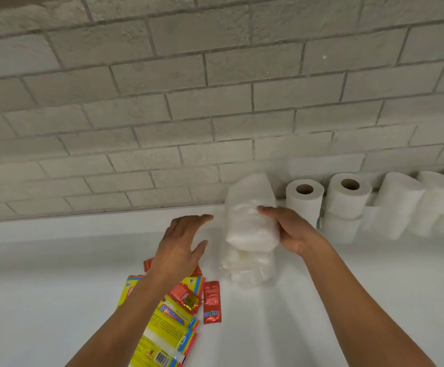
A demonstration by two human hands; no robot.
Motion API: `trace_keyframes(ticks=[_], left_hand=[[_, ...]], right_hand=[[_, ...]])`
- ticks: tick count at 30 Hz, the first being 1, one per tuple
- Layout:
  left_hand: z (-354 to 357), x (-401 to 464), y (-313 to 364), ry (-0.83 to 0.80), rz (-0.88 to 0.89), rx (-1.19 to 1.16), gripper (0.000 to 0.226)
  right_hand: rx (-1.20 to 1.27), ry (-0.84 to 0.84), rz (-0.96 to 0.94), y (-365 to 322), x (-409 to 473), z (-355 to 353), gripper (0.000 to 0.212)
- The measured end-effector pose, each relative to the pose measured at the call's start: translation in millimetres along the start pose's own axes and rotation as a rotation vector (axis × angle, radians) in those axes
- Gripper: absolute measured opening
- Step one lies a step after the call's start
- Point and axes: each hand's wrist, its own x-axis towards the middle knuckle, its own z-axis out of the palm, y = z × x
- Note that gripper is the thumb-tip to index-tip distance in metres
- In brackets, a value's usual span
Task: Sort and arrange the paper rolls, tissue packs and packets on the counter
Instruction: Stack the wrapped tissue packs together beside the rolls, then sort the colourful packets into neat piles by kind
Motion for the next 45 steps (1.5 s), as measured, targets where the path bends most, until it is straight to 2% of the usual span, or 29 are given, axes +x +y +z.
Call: trace_keyframes(ticks=[8,17,21,23,25,27,30,33,38,41,45], left_hand=[[-9,-46,-29,-0.020,-0.277,-0.027,0.059],[-9,-72,-43,-0.031,-0.469,-0.064,0.053],[-1,-103,-61,-0.092,-0.538,-0.058,0.041],[8,-124,-75,-0.159,-0.589,-0.026,0.034],[11,-126,-79,-0.192,-0.613,-0.017,0.031],[9,-114,-83,-0.211,-0.646,-0.011,0.030],[12,-105,-87,-0.250,-0.666,0.000,0.029],[14,-108,-102,-0.273,-0.619,-0.027,0.029],[20,-102,-120,-0.334,-0.520,-0.024,0.034],[25,-92,-132,-0.374,-0.476,-0.040,0.035],[38,-80,-145,-0.482,-0.389,0.013,0.039]], right_hand=[[-0.226,0.020,-0.003,7,31,-14,0.033],[-0.545,0.209,-0.056,18,39,-15,0.035],[-0.624,0.210,-0.014,40,36,-8,0.048],[-0.660,0.237,0.032,54,35,-2,0.065],[-0.733,0.340,0.010,51,34,-2,0.086],[-0.776,0.467,-0.119,39,28,2,0.079],[-0.797,0.569,-0.413,33,2,11,0.052],[-0.827,0.539,-0.640,58,-19,37,0.031],[-1.012,0.490,-0.783,108,-36,94,0.020],[-0.971,0.386,-0.752,130,-29,123,0.021],[-1.067,0.210,-0.463,162,1,139,0.027]])
